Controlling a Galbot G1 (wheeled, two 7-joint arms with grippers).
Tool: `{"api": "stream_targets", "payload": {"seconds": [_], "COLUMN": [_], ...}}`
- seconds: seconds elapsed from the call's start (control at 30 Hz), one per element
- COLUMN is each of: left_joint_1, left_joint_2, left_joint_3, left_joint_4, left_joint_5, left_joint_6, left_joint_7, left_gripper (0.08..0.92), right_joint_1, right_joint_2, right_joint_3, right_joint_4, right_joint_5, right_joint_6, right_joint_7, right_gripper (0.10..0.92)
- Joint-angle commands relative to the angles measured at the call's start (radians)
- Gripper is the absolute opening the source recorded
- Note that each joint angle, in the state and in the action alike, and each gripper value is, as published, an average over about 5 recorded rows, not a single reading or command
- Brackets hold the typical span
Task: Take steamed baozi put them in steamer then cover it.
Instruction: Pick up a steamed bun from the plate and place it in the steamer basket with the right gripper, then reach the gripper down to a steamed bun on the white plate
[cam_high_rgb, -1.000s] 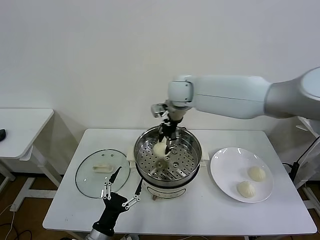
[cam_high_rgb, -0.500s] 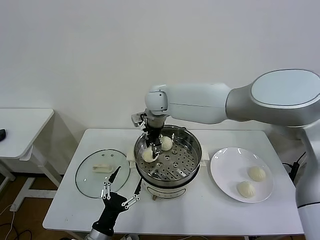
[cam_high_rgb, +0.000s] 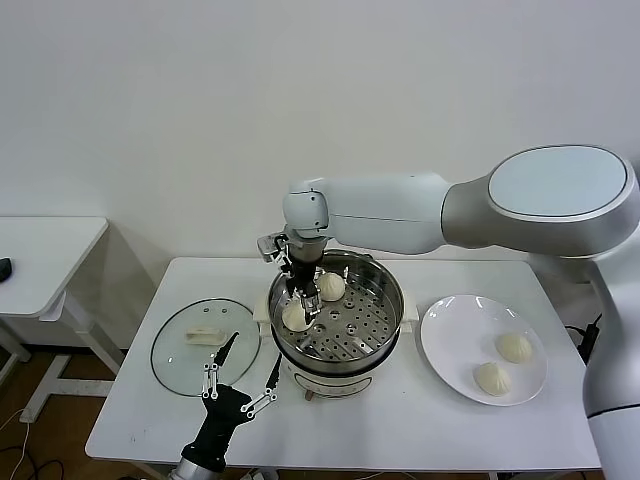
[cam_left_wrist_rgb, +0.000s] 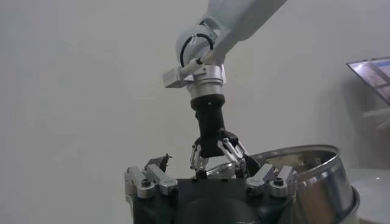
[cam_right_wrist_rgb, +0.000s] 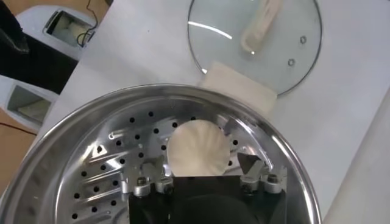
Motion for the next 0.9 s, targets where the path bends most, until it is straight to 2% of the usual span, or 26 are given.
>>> {"api": "stream_targets", "payload": {"seconds": [0.03,0.17,0.4,0.67,0.9], "left_joint_1": [-0.003,-0.006,0.005,0.024,0.04], "left_joint_2": [0.0,0.002,-0.001,-0.01,-0.018], "left_joint_3": [0.004,0.01,0.009,0.002,-0.003], "left_joint_4": [-0.004,-0.004,-0.01,-0.02,-0.021], "left_joint_5": [0.003,0.005,0.01,0.023,0.032], "left_joint_6": [0.004,0.004,0.001,0.004,0.005], "left_joint_7": [0.0,0.0,0.001,0.001,0.0], "left_gripper": [0.823,0.823,0.823,0.823,0.823], "right_joint_1": [0.151,0.251,0.244,-0.106,-0.465], "right_joint_2": [-0.264,-0.467,-0.756,-0.972,-1.029], "right_joint_3": [0.005,-0.016,-0.052,0.143,0.403], "right_joint_4": [0.234,0.303,0.306,0.247,0.194], "right_joint_5": [-0.037,-0.096,-0.258,-0.445,-0.563], "right_joint_6": [0.01,0.05,0.158,0.212,0.236], "right_joint_7": [-0.036,-0.089,-0.162,-0.168,-0.162], "right_gripper": [0.823,0.823,0.823,0.823,0.823]}}
